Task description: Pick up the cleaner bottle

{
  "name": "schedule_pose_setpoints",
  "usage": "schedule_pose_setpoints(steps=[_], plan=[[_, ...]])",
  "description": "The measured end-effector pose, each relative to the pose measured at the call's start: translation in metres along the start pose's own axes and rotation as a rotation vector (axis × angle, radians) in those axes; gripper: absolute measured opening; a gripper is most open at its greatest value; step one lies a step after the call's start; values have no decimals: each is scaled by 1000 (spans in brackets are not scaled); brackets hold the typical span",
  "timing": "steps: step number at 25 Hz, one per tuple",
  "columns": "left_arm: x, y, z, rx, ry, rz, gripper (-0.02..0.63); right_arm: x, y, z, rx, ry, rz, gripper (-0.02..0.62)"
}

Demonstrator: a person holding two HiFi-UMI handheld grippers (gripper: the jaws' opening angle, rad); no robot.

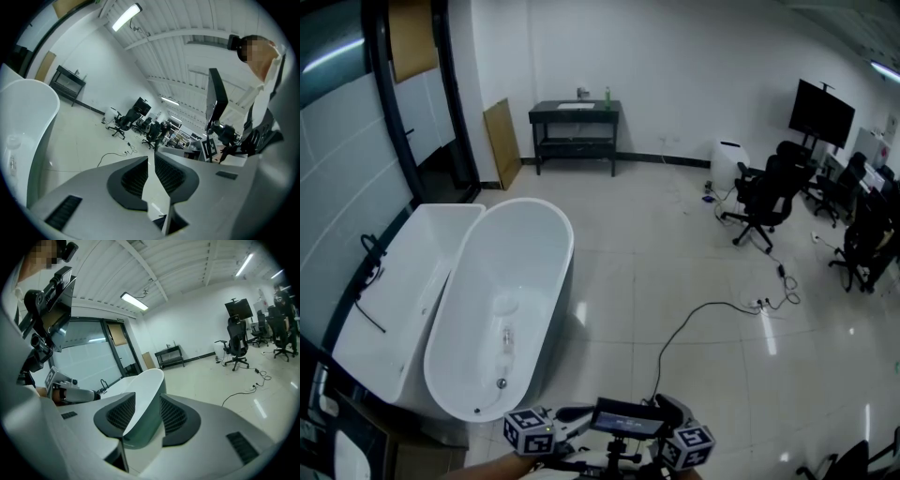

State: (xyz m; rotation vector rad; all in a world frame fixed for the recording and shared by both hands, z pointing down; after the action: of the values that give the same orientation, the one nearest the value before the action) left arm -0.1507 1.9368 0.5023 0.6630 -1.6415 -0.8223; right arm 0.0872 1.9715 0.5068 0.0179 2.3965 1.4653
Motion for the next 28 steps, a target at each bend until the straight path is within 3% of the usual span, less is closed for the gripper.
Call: schedule_pose_setpoints(steps=[3, 8, 11, 15, 28], plan=[[-4, 5, -3, 76, 33, -31, 41, 6, -7, 2, 13, 22, 38, 166], [-11, 11, -14, 155, 75, -87, 41, 13, -6, -3, 1, -31, 94, 166], [-11, 6, -14, 100, 9, -90, 41, 8, -6, -2, -12, -17, 75, 166], [-1, 9, -6, 15, -60, -31, 41, -2, -4, 4, -8, 12, 33, 166], [-6, 9, -30, -25, -105, -11, 41, -33, -11, 6, -4, -6, 67, 166]])
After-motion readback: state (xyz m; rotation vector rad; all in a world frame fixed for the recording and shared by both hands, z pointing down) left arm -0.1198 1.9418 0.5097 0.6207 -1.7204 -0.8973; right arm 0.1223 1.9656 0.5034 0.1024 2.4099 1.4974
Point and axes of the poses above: the fingertips, and each gripper's own axes: z backward along the fingers, x to its left, y out of its underside, the point moved 9 cm from there along z, backward along the fingers, and after that the axes turned 8 degrees about y, right-handed, at the moved point
